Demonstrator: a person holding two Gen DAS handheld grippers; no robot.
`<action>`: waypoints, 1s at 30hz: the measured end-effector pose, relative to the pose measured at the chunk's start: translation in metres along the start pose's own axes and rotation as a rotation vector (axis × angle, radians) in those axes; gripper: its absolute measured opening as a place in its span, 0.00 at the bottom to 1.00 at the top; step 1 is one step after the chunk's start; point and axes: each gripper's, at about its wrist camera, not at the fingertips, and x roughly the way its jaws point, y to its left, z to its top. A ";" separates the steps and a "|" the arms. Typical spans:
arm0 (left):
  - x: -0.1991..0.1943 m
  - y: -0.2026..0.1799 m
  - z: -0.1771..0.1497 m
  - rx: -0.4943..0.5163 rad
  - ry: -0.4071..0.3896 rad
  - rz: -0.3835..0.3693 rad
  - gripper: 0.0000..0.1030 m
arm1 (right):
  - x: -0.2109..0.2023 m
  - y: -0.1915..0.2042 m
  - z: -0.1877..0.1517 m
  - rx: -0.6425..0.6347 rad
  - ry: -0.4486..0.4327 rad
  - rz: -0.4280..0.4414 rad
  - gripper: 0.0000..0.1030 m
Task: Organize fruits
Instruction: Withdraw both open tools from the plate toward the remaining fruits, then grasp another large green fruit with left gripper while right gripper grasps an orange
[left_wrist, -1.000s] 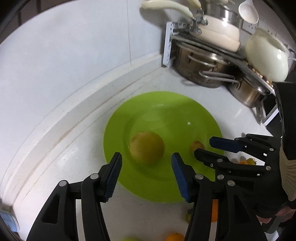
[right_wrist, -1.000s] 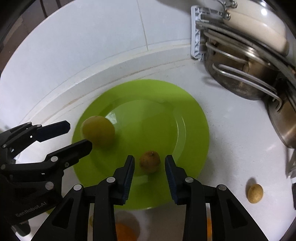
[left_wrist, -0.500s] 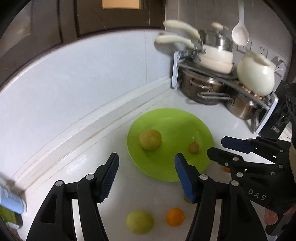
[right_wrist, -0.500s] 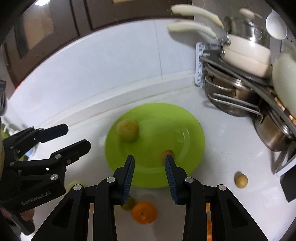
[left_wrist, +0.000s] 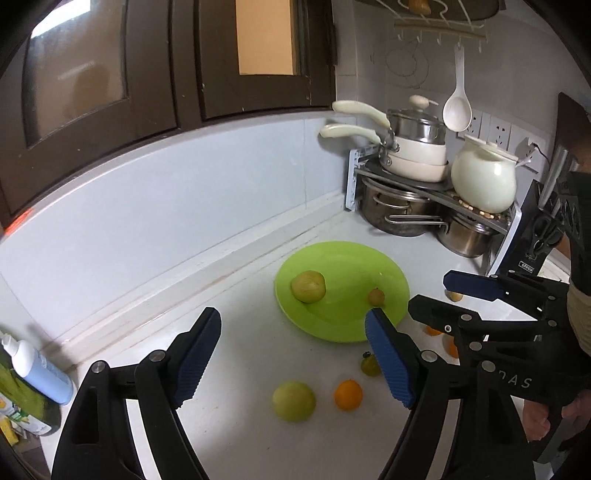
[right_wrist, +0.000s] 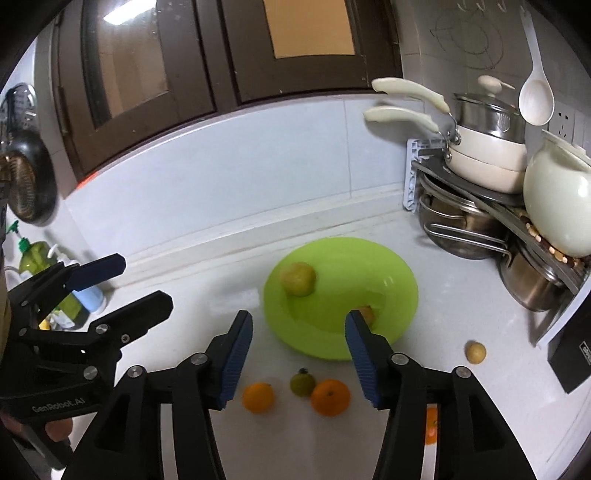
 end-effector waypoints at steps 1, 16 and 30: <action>-0.003 0.001 -0.001 0.005 -0.004 0.006 0.79 | -0.002 0.002 -0.002 -0.001 -0.002 0.001 0.54; -0.018 0.019 -0.046 0.108 -0.017 -0.001 0.81 | -0.012 0.040 -0.033 -0.064 -0.019 0.016 0.54; 0.028 0.023 -0.093 0.157 0.056 -0.114 0.81 | 0.032 0.047 -0.067 -0.099 0.110 0.015 0.54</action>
